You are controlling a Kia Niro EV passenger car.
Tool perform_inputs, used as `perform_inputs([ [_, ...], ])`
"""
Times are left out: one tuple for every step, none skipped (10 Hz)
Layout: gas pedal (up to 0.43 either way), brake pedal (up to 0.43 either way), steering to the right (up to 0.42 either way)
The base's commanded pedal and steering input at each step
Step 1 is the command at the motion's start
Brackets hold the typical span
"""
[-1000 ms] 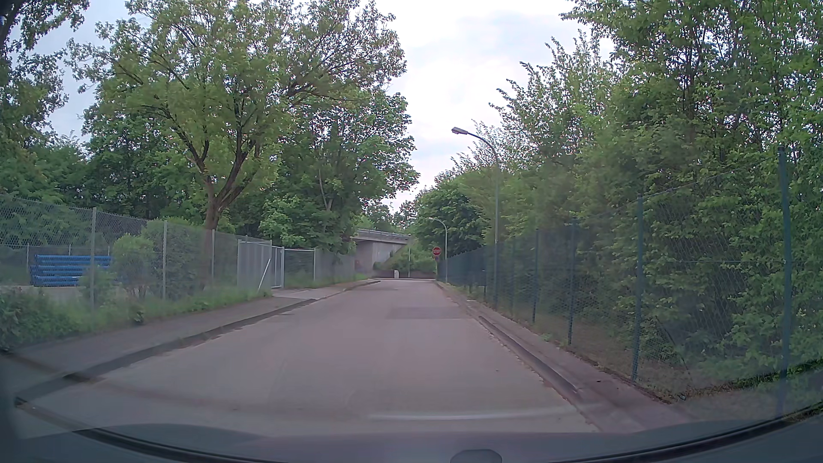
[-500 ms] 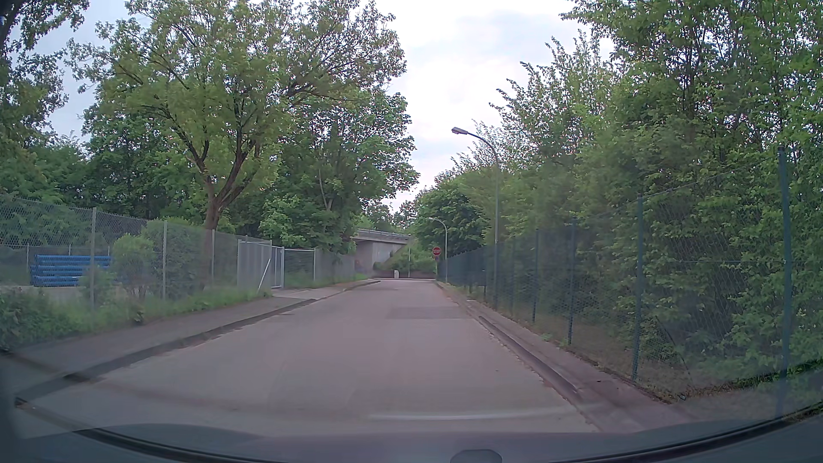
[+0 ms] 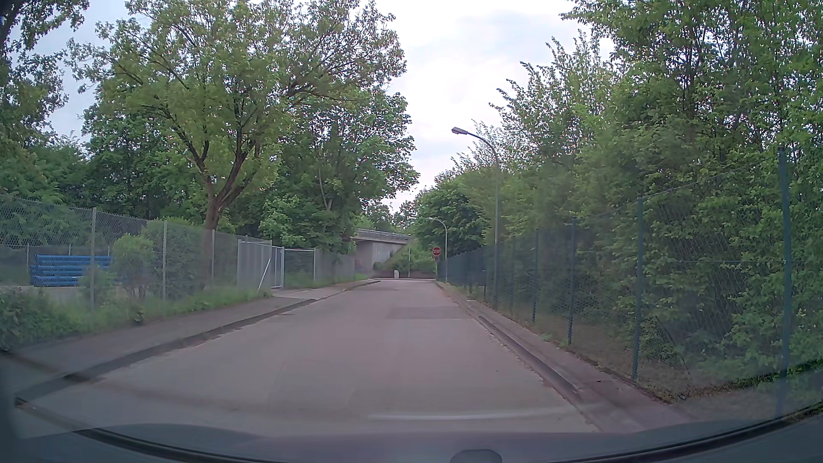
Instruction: Follow the waypoints while adhering to traffic rules and regulations
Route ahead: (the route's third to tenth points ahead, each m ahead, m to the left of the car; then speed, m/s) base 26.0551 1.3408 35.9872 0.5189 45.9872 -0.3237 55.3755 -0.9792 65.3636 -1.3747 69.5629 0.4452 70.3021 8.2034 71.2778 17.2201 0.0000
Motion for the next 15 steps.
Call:
perform_inputs([
  [0.0, 0.067, -0.135],
  [0.0, 0.061, -0.15],
  [0.0, 0.0, -0.162],
  [0.0, 0.0, -0.169],
  [0.0, 0.0, -0.168],
  [0.0, 0.0, -0.167],
  [0.0, 0.0, -0.169],
  [0.0, 0.0, -0.177],
  [0.02, 0.0, -0.188],
  [0.039, 0.0, -0.204],
  [0.039, 0.0, -0.214],
  [0.059, 0.0, -0.22],
  [0.079, 0.0, -0.223],
  [0.098, 0.0, -0.223],
  [0.118, 0.0, -0.224],
])
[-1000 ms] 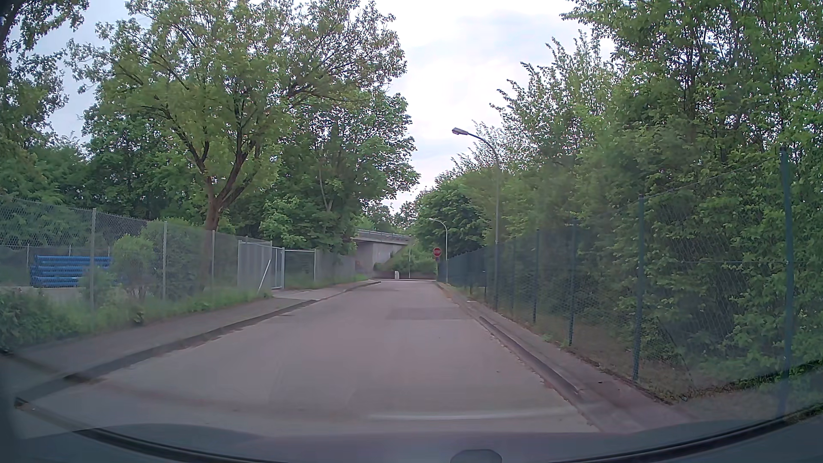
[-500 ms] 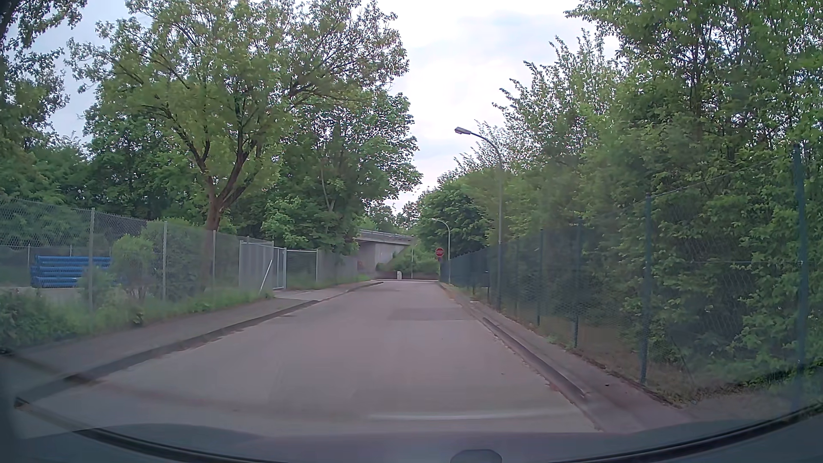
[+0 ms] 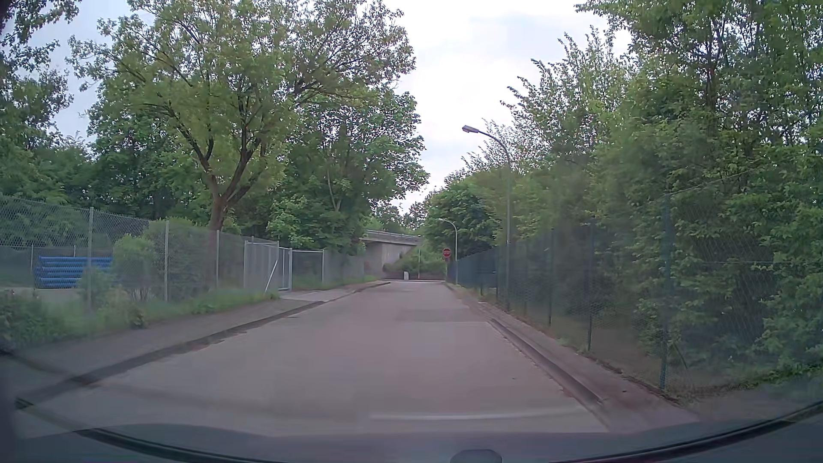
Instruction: Follow the waypoints while adhering to traffic rules and regulations
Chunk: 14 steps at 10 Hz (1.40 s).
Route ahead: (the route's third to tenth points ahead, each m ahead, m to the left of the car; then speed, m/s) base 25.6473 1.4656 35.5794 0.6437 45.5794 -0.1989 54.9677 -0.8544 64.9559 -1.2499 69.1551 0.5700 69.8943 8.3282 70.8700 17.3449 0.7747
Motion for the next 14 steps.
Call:
perform_inputs([
  [0.13, 0.0, -0.227],
  [0.15, 0.0, -0.228],
  [0.157, 0.0, -0.228],
  [0.157, 0.0, -0.228],
  [0.157, 0.0, -0.228],
  [0.157, 0.0, -0.225],
  [0.157, 0.0, -0.215],
  [0.169, 0.0, -0.194],
  [0.177, 0.0, -0.169],
  [0.197, 0.0, -0.137],
  [0.209, 0.0, -0.104],
  [0.209, 0.0, -0.075],
  [0.209, 0.0, -0.047],
  [0.197, 0.0, -0.02],
])
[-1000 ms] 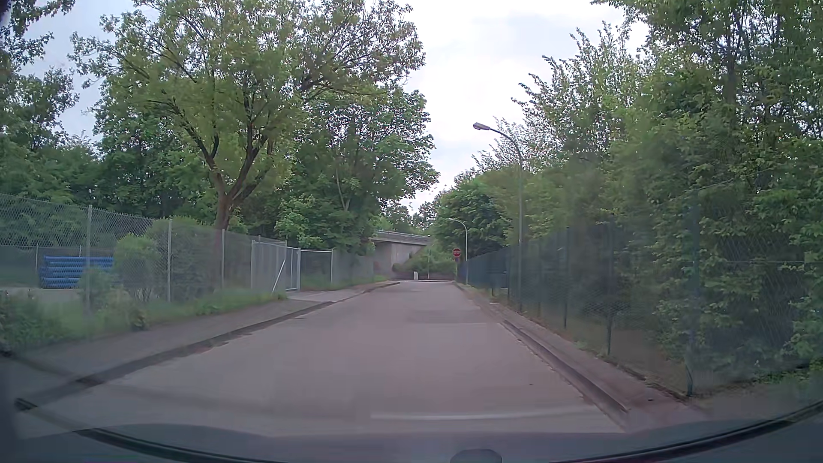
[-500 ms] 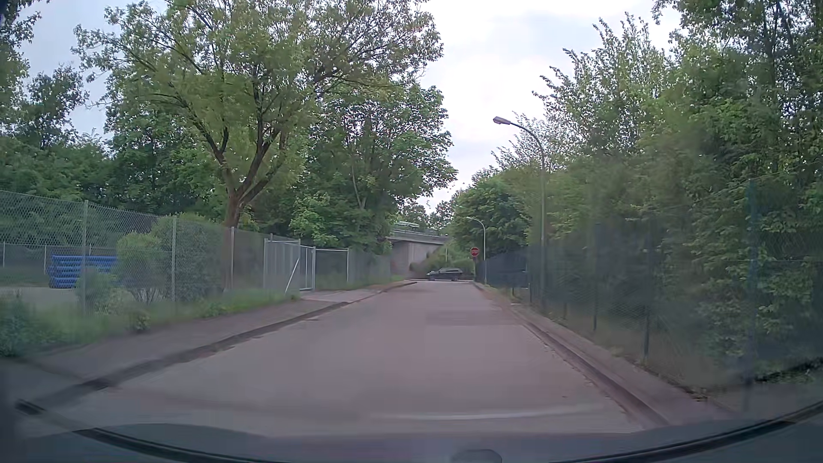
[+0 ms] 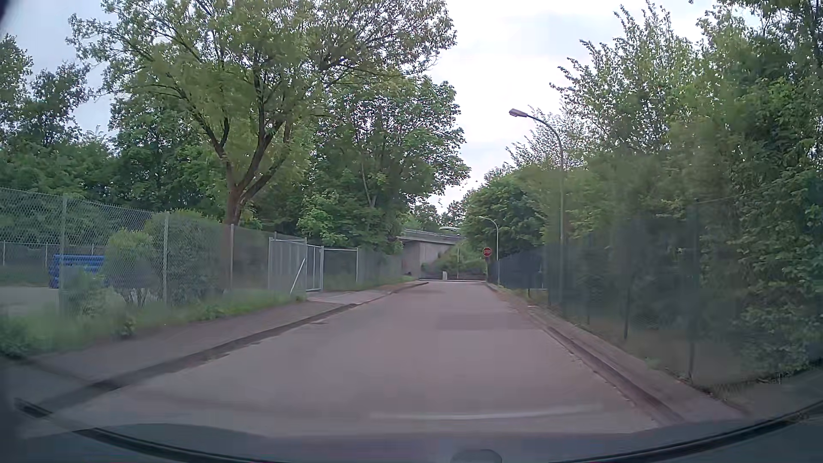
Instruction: Follow the waypoints while adhering to traffic rules and regulations
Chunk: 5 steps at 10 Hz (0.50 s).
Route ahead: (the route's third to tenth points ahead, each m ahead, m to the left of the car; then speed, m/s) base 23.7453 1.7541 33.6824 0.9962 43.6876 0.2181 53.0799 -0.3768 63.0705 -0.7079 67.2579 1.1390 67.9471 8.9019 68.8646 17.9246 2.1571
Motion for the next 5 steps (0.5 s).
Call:
perform_inputs([
  [0.197, 0.0, -0.005],
  [0.197, 0.0, 0.003],
  [0.197, 0.0, 0.004],
  [0.197, 0.0, 0.003],
  [0.197, 0.0, 0.001],
])
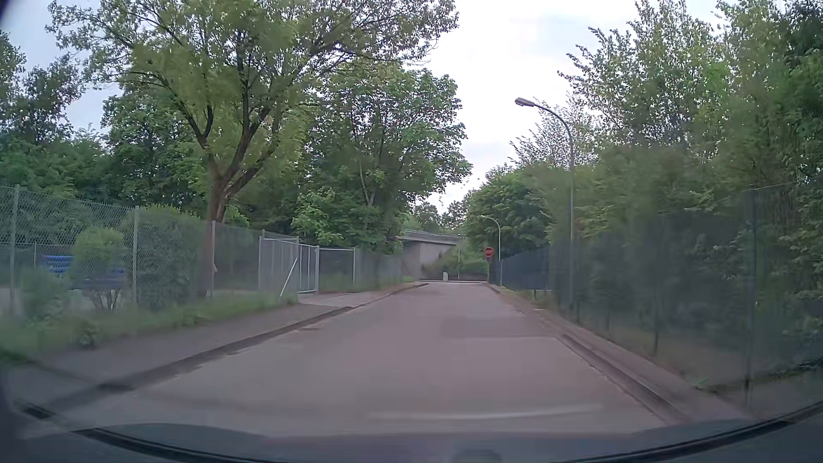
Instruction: Follow the waypoints while adhering to traffic rules and regulations
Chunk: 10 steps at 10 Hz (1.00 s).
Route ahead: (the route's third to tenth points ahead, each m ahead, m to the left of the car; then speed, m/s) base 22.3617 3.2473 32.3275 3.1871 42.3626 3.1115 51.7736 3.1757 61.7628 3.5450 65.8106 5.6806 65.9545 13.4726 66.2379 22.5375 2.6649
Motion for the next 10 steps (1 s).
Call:
perform_inputs([
  [0.197, 0.0, 0.0],
  [0.197, 0.0, 0.0],
  [0.197, 0.0, 0.0],
  [0.197, 0.0, 0.0],
  [0.197, 0.0, 0.0],
  [0.197, 0.0, 0.0],
  [0.197, 0.0, 0.0],
  [0.197, 0.0, -0.001],
  [0.197, 0.0, -0.002],
  [0.197, 0.0, -0.001],
])
